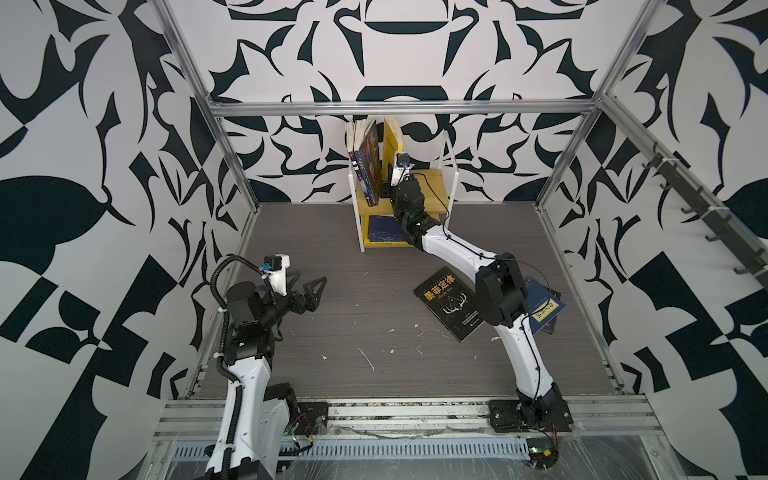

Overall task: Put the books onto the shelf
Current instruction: 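Insert the yellow book upright onto the shelf's upper tier with the right gripper, then push the yellow book against the purple book and open the right gripper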

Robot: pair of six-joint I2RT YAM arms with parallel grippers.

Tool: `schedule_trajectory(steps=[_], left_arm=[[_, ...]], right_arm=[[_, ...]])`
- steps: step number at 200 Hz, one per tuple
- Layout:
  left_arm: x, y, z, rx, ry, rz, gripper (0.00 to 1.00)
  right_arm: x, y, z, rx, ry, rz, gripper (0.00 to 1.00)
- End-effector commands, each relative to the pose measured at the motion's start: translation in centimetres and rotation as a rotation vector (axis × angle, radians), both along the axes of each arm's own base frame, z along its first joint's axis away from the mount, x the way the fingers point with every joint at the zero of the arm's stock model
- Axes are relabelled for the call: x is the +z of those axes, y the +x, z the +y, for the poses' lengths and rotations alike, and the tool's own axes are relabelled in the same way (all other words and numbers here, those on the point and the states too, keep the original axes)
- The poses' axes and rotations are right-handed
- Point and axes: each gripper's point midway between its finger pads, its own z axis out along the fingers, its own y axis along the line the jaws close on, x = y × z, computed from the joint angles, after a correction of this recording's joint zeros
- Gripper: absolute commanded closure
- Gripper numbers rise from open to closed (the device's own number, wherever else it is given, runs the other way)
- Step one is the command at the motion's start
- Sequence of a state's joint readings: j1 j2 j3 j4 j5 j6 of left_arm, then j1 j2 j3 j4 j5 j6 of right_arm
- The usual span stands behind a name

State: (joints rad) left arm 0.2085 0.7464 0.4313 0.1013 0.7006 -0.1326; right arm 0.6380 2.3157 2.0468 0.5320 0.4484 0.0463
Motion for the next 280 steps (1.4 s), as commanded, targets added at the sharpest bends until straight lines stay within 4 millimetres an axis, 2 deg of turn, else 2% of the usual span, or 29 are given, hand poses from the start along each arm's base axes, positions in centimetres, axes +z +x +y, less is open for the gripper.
schedule_trajectory(steps=[1, 36, 85, 113, 149, 191, 212, 245, 280], left_arm=[[-0.2, -0.1, -0.2, -0.016, -0.01, -0.009, 0.0], [-0.1, -0.2, -0.2, -0.016, -0.008, -0.012, 0.01], [-0.1, -0.3, -0.3, -0.018, -0.005, -0.015, 0.01], [-0.2, -0.3, -0.3, -0.018, -0.005, -0.012, 0.01], [-0.2, -0.3, -0.2, -0.016, 0.0, -0.015, 0.0], [-0.3, -0.3, -0.3, -0.018, -0.001, -0.013, 0.01], [-0.4, -0.4, -0.3, -0.019, -0.001, -0.013, 0.0], [-0.3, -0.4, -0.4, -0.024, 0.002, -0.019, 0.0], [-0.1, -0.5, -0.3, -0.022, 0.0, -0.025, 0.01]], right_arm=[[7.3, -2.8, 0.6, 0.063, 0.118, -0.118, 1.0], [7.8, -3.5, 1.3, 0.084, 0.13, -0.119, 1.0], [7.1, -3.7, 1.4, 0.092, 0.129, -0.091, 1.0], [6.9, -3.9, 1.3, 0.098, 0.125, -0.084, 0.85], [6.9, -4.3, 1.9, 0.138, 0.087, -0.085, 0.73], [7.4, -4.9, 2.3, 0.183, 0.059, -0.093, 0.69], [7.9, -5.7, 2.5, 0.216, 0.045, -0.097, 0.65], [8.1, -7.6, 2.5, 0.278, -0.001, -0.095, 0.54], [8.1, -10.4, 2.6, 0.38, -0.063, -0.085, 0.51]])
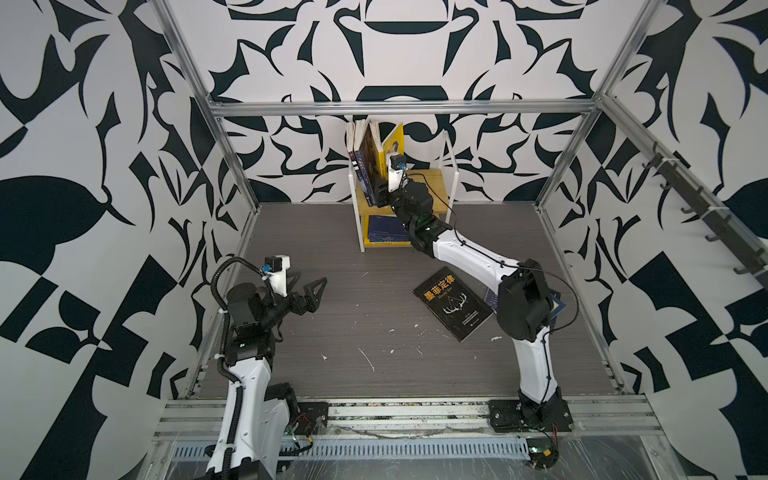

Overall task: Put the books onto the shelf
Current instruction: 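Push the yellow book against the purple book and open the right gripper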

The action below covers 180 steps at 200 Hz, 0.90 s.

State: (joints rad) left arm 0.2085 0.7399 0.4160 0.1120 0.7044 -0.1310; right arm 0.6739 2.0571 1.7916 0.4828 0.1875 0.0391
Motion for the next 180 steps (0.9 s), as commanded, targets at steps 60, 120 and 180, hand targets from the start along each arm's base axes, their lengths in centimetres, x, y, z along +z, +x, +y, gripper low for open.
schedule_trajectory(steps=[60, 120, 180], left_arm=[[0.5, -0.4, -0.2, -0.021, -0.002, -0.032, 0.01], [0.5, -0.5, -0.1, -0.017, 0.003, -0.033, 0.01], [0.3, -0.4, 0.2, -0.01, 0.001, -0.028, 0.0]], right_arm=[[5.8, -3.5, 1.7, 0.228, -0.042, -0.084, 0.55], [5.9, -4.7, 3.9, 0.429, 0.009, -0.051, 0.57], [3.4, -7.1, -0.9, 0.421, 0.032, 0.111, 0.81]])
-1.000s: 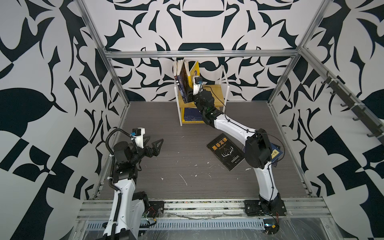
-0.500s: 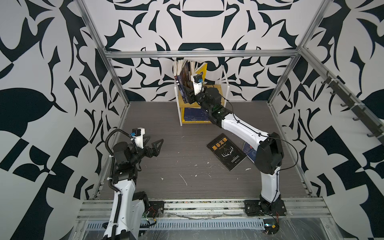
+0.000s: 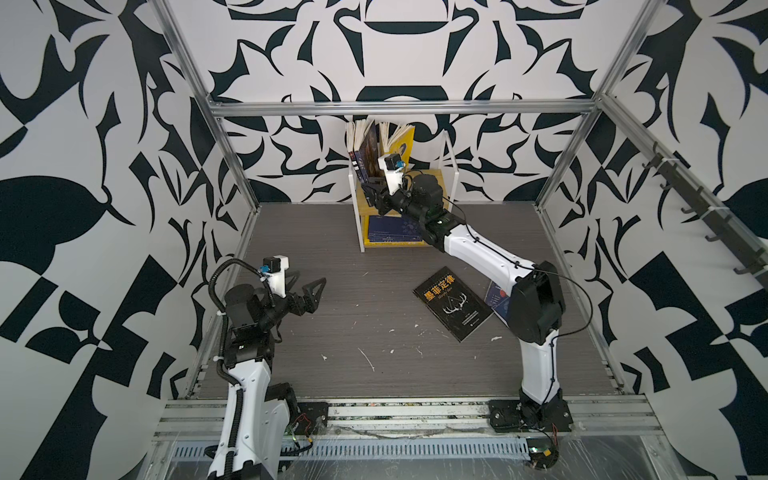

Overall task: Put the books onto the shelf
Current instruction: 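Push the yellow book against the purple book and open the right gripper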

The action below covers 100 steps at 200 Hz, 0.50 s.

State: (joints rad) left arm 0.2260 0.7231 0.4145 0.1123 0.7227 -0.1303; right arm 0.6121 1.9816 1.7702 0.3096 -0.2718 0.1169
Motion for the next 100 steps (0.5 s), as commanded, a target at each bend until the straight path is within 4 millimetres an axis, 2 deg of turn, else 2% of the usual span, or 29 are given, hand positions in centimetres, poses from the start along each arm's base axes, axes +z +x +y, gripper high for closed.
schedule_trajectory(steps=[1, 20, 31, 48, 78, 100], left_arm=[[-0.1, -0.2, 0.0, -0.01, 0.003, -0.011, 0.0], [-0.2, -0.1, 0.0, -0.008, 0.0, -0.009, 0.01], [-0.2, -0.1, 0.0, -0.01, -0.003, -0.008, 0.01], [-0.2, 0.0, 0.0, -0.01, -0.008, -0.006, 0.01], [0.0, -0.1, 0.0, -0.01, -0.007, -0.012, 0.01], [0.2, -0.1, 0.0, -0.008, -0.006, -0.015, 0.01]], right_arm=[[4.0, -3.3, -3.0, 0.014, 0.062, 0.001, 0.81], [1.5, -4.3, -4.7, -0.018, -0.013, 0.08, 1.0], [0.7, -3.9, -6.3, -0.087, -0.041, 0.109, 1.0], [-0.1, -1.5, -8.9, -0.234, -0.052, 0.142, 1.0], [1.1, 3.8, -11.4, -0.47, -0.03, 0.111, 1.0], [2.4, 7.5, -11.2, -0.52, 0.073, 0.119, 1.0]])
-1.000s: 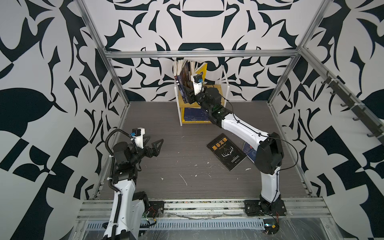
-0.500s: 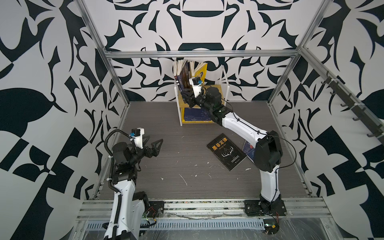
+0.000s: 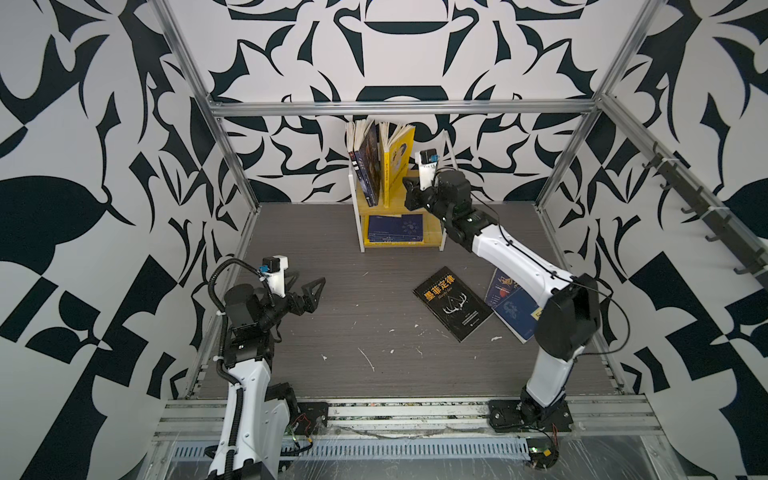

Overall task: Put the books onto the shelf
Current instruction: 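Push the yellow book against the purple book and open the right gripper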

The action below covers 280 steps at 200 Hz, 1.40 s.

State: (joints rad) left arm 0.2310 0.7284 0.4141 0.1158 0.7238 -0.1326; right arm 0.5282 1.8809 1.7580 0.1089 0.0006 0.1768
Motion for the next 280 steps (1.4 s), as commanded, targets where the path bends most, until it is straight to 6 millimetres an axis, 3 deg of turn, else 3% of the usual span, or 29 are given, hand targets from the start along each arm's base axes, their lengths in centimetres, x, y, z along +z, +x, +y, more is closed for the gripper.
schedule_trajectory(steps=[1, 24, 45, 59, 61, 67, 71, 125, 177, 230, 235, 238, 248, 254, 280], left_arm=[[0.3, -0.2, -0.1, -0.013, -0.003, -0.02, 0.01], [0.4, -0.2, -0.1, -0.01, -0.001, -0.022, 0.0], [0.5, -0.2, -0.1, -0.009, -0.002, -0.022, 0.0], [0.5, -0.2, -0.1, -0.01, -0.002, -0.022, 0.01], [0.5, -0.2, -0.1, -0.011, -0.002, -0.023, 0.0], [0.4, -0.2, -0.1, -0.009, -0.003, -0.02, 0.0], [0.5, -0.2, -0.1, -0.01, -0.002, -0.022, 0.01], [0.5, -0.2, 0.0, -0.007, -0.004, -0.019, 0.01], [0.5, -0.2, 0.1, -0.005, -0.003, -0.021, 0.01], [0.5, -0.2, 0.1, -0.004, -0.001, -0.024, 0.01], [0.5, -0.2, 0.1, -0.004, -0.002, -0.022, 0.01], [0.5, -0.2, 0.1, -0.004, 0.0, -0.024, 0.01], [0.5, -0.2, 0.1, -0.004, -0.001, -0.024, 0.0], [0.5, -0.2, 0.1, -0.004, -0.001, -0.023, 0.01], [0.5, -0.2, 0.1, -0.004, -0.001, -0.024, 0.01]], right_arm=[[2.0, 4.1, -1.9, -0.17, 0.09, -0.024, 1.0], [2.4, 7.1, -0.1, -0.159, 0.126, -0.038, 1.0], [4.5, 8.5, 2.0, -0.092, 0.183, -0.078, 1.0], [4.1, 9.3, 3.4, -0.043, 0.202, -0.092, 1.0], [5.4, 9.0, 3.5, -0.032, 0.216, -0.116, 1.0], [6.4, 8.8, 3.8, -0.013, 0.234, -0.142, 1.0], [5.5, 9.3, 4.2, -0.004, 0.233, -0.138, 1.0], [4.5, 8.6, 7.4, 0.104, 0.277, -0.159, 1.0], [5.0, 6.6, 10.3, 0.159, 0.25, -0.194, 1.0], [6.8, 5.4, 9.8, 0.158, 0.216, -0.223, 1.0], [6.3, 5.7, 9.8, 0.15, 0.205, -0.213, 1.0], [7.6, 5.1, 9.3, 0.146, 0.209, -0.23, 1.0], [8.7, 4.5, 8.7, 0.132, 0.196, -0.242, 1.0], [7.7, 4.6, 8.6, 0.125, 0.168, -0.217, 1.0], [8.5, 3.0, 7.2, 0.116, 0.093, -0.213, 1.0]])
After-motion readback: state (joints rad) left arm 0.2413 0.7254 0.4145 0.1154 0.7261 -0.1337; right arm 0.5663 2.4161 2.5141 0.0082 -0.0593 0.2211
